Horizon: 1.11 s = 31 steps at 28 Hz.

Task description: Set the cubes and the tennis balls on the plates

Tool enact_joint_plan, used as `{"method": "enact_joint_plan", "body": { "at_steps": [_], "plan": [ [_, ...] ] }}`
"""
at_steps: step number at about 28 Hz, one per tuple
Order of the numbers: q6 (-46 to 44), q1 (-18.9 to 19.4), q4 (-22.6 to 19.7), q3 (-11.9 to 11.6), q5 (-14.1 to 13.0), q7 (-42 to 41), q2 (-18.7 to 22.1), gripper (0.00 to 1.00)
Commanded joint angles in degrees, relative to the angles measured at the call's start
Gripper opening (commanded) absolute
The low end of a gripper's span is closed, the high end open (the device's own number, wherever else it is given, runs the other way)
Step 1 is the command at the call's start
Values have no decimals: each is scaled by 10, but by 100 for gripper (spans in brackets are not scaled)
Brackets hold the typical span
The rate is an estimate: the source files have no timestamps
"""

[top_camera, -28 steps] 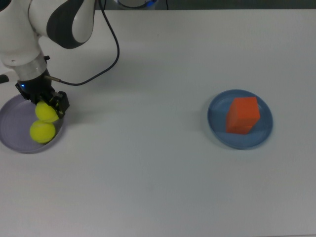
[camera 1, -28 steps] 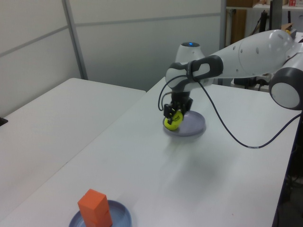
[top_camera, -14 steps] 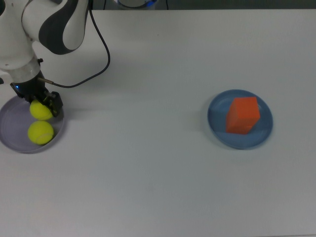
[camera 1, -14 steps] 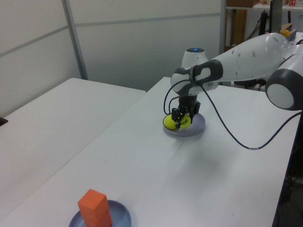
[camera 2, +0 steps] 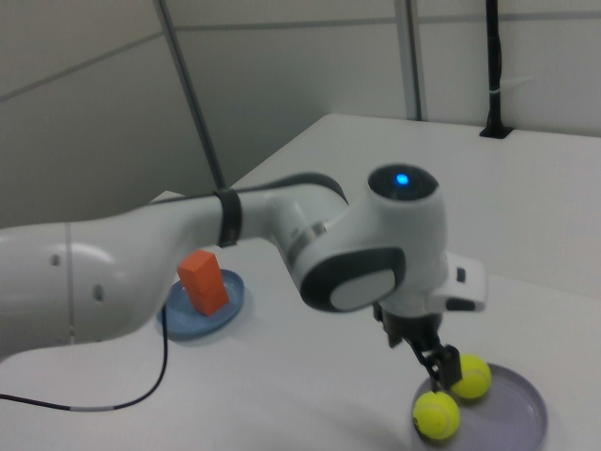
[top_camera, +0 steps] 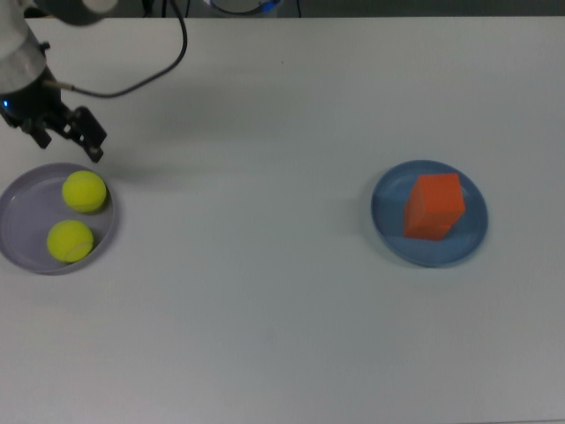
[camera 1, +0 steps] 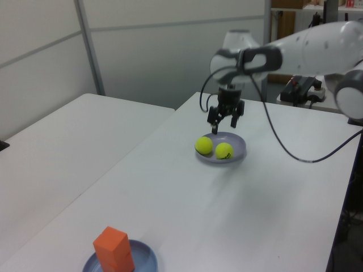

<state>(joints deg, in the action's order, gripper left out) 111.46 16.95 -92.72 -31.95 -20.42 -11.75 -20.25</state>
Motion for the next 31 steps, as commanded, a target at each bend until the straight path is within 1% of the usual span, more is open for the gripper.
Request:
{"method": "enact_joint_plan", "body": {
  "at_steps": [1,4,5,9,10,12,14,16,19,25,31],
  "plan": [
    [-71,5,22,34,63,44,42,100],
    [-76,-5,26,78,90,73,60,100],
    [-76,-15,26,106,107,93,71,100],
    [-78,-36,26,165,138,128,97,100],
    [-84,-49,26,190,147,140,112,100],
    [-97,-57,26,209,150,145,121,100],
    [-113,-59,26,215,150,146,131,100],
    [-130,-58,26,217,151,146,147,100],
    [-140,-54,26,217,151,146,157,100],
    [-143,-52,26,218,151,154,159,100],
    [-152,-52,25,218,151,153,171,100]
  ]
}}
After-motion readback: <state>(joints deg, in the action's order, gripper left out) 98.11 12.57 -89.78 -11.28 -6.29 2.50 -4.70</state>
